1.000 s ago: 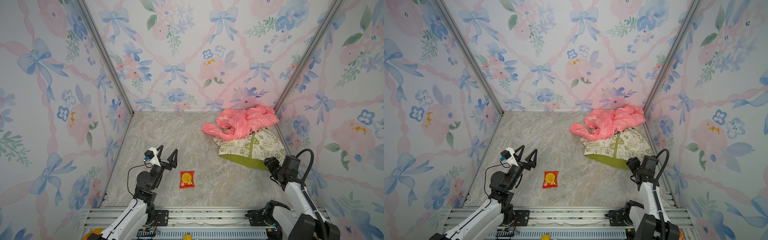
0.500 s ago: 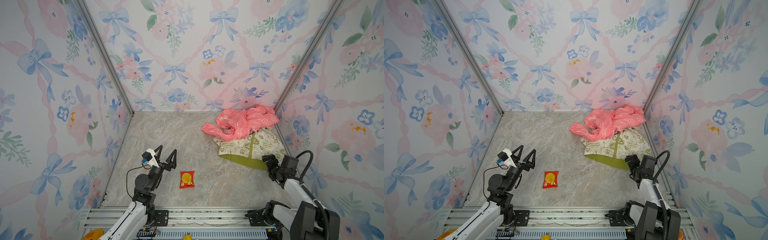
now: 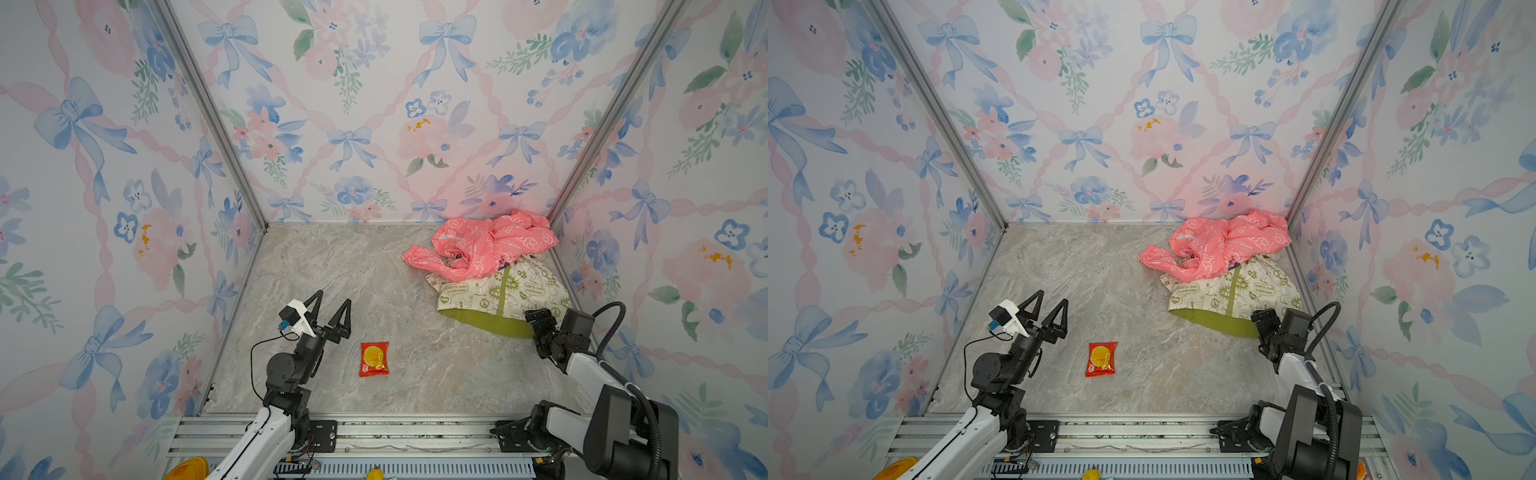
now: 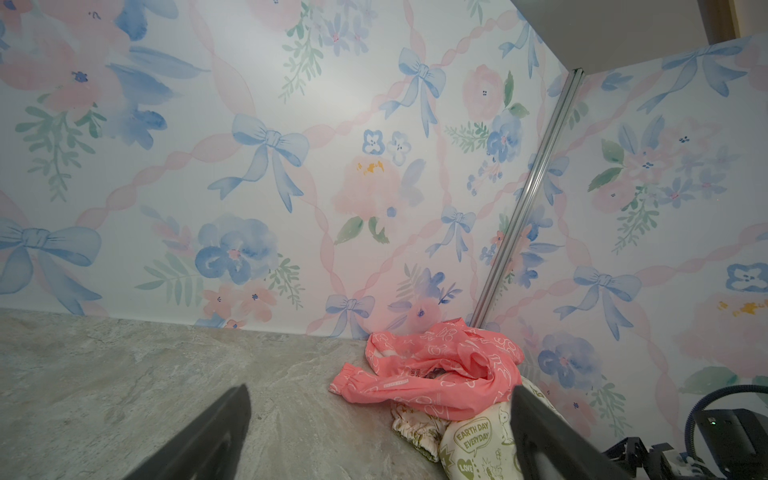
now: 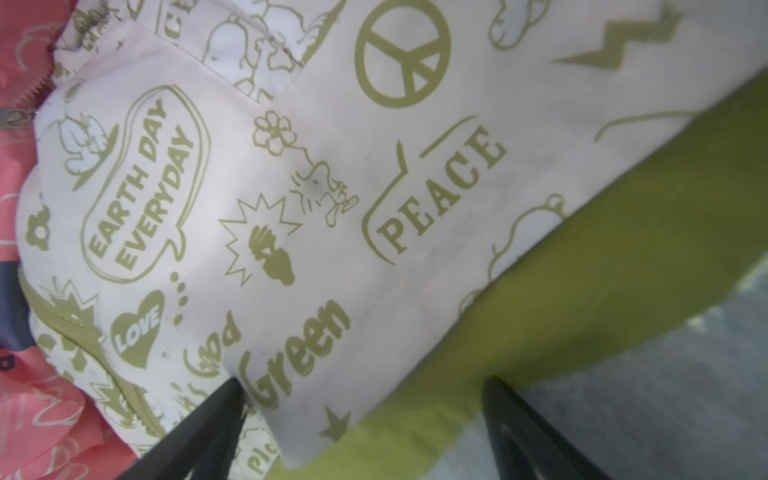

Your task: Pick out a specific cloth from the pile

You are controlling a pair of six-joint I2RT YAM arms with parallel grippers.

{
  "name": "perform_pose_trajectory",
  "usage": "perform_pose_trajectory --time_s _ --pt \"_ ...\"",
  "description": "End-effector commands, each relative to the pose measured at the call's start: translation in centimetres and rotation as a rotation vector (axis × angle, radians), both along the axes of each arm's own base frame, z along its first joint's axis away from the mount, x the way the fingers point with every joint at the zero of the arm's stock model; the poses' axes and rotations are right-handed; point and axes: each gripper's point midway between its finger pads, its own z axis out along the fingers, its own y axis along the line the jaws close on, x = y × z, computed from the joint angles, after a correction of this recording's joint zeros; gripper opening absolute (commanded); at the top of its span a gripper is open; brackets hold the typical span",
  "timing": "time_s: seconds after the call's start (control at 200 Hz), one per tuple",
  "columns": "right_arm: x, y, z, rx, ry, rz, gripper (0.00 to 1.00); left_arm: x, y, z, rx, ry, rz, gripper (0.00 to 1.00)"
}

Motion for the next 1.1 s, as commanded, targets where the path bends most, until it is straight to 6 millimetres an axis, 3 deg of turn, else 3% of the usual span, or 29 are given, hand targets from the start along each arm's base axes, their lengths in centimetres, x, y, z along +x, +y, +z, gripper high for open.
perform_pose_trajectory --time_s 0.0,0.3,0.405,0.71,0.9,1.095 --pt "-0.1 0.0 -0.3 0.011 -0.007 -0.009 0.82 -0.3 0.1 -0.2 -0.020 -0.001 -0.002 0.98" --pt "0.3 -0.3 0.0 -0.009 -0.018 -0.003 0.46 -0.2 0.2 -0.2 -0.032 0.005 -0.001 0.98" --pt "0.5 -0.4 0.6 -0.023 -0.032 0.004 0.43 -0.2 0.3 -0.4 -0.032 0.008 0.006 0.98" --pt "1.1 -1.2 1.8 -0.072 -0.053 -0.007 0.15 -0.1 0.6 -0.5 -0.035 0.011 0.021 0.98" --pt "2.0 -1.7 2.9 -0.113 -0.081 0.004 0.02 -0.1 0.6 -0.6 -0.037 0.011 0.024 0.98" --pt "2.5 -1.7 4.0 -0.130 -0.117 0.018 0.00 -0.2 0.7 -0.7 -0.037 0.008 0.028 0.98"
